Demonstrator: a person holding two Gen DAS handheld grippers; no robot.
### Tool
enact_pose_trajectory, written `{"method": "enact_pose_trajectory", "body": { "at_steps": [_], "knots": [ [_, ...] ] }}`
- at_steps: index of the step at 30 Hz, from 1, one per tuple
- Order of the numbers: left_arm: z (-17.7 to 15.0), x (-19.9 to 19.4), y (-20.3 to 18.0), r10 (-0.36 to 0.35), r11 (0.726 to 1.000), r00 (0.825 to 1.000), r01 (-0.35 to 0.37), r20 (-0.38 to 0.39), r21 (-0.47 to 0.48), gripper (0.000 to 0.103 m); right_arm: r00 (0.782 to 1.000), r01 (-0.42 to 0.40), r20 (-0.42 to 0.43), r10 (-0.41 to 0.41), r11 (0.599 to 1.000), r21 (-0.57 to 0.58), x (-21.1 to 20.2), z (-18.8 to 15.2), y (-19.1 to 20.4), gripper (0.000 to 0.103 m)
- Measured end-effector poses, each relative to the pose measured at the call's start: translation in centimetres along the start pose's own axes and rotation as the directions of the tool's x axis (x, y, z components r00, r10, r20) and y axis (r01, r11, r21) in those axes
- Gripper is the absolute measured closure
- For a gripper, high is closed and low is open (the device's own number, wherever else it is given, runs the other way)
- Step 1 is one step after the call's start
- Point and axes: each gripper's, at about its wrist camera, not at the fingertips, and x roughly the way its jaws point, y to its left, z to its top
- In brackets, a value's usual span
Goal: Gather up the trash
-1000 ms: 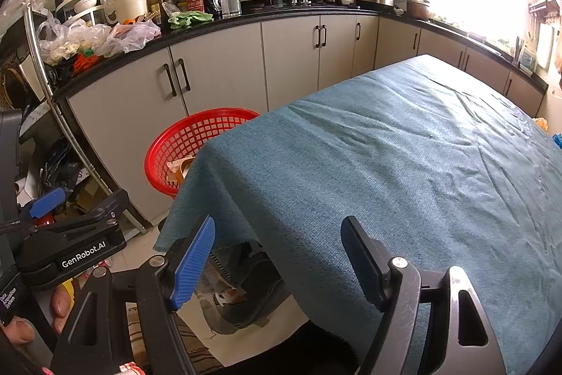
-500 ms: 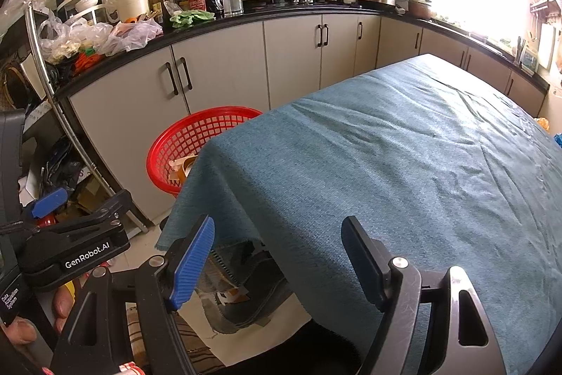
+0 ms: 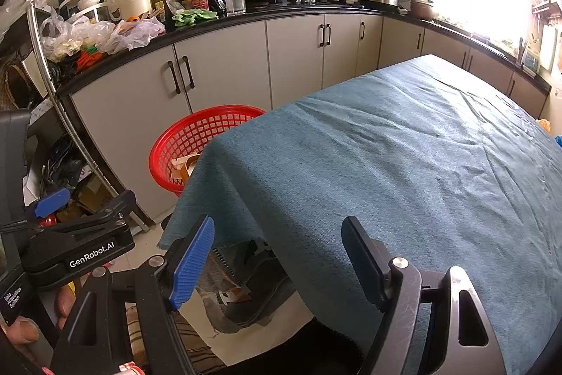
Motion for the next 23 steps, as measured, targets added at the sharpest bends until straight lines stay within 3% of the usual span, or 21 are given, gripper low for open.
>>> {"method": "enact_pose_trajectory", "body": {
  "at_steps": [23],
  "knots": [
    [1.5,-0.4,0.8,0.018,1.000,0.999,-0.018,0.029,-0.019,0.000,0.999,-0.043,-0.011,0.043,0.999,-0.004,0.6,-0.2,0.1,0.023]
  ]
}}
